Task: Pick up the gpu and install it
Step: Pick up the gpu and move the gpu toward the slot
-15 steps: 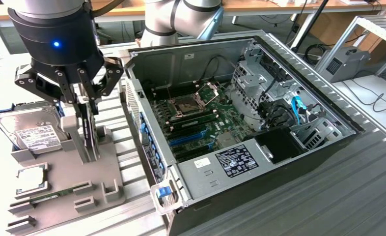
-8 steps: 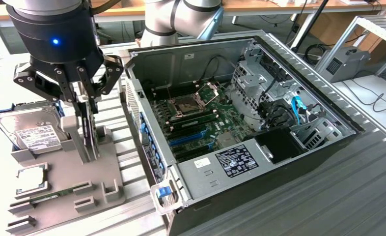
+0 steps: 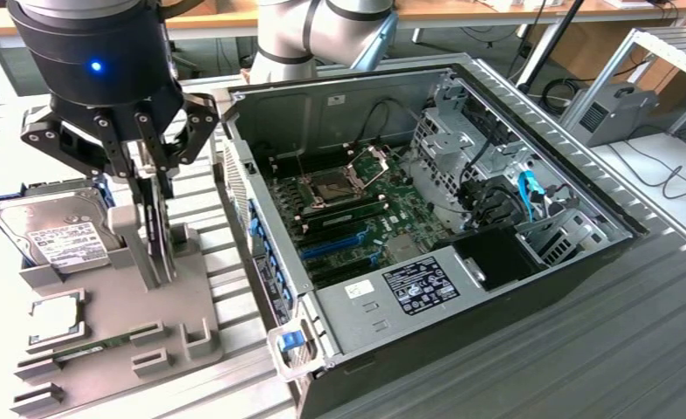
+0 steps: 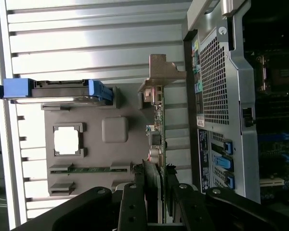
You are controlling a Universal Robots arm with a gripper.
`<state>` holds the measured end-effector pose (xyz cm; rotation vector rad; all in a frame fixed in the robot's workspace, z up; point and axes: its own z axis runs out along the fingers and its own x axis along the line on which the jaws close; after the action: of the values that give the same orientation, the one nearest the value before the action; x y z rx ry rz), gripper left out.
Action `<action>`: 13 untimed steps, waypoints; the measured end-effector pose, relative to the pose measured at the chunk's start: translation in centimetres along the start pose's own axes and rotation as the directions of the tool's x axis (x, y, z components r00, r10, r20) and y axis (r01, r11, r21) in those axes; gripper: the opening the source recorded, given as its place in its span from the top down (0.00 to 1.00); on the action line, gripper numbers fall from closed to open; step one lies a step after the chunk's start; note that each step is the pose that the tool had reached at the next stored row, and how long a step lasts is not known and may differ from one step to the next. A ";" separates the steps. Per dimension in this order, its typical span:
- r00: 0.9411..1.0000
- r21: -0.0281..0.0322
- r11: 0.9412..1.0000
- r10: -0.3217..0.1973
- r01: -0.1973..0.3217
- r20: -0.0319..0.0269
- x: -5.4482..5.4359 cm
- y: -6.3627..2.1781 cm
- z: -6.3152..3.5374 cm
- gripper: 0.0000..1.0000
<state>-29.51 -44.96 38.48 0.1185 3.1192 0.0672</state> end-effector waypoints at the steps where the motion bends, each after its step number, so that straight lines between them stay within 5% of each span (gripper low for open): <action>1: 1.000 0.000 1.000 0.000 0.000 0.000 0.0 0.00 -0.07 0.72; 13: 1.000 0.000 1.000 0.000 0.000 0.000 0.0 0.03 -0.63 0.72</action>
<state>-29.51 -44.96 39.11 0.1185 3.1192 0.0672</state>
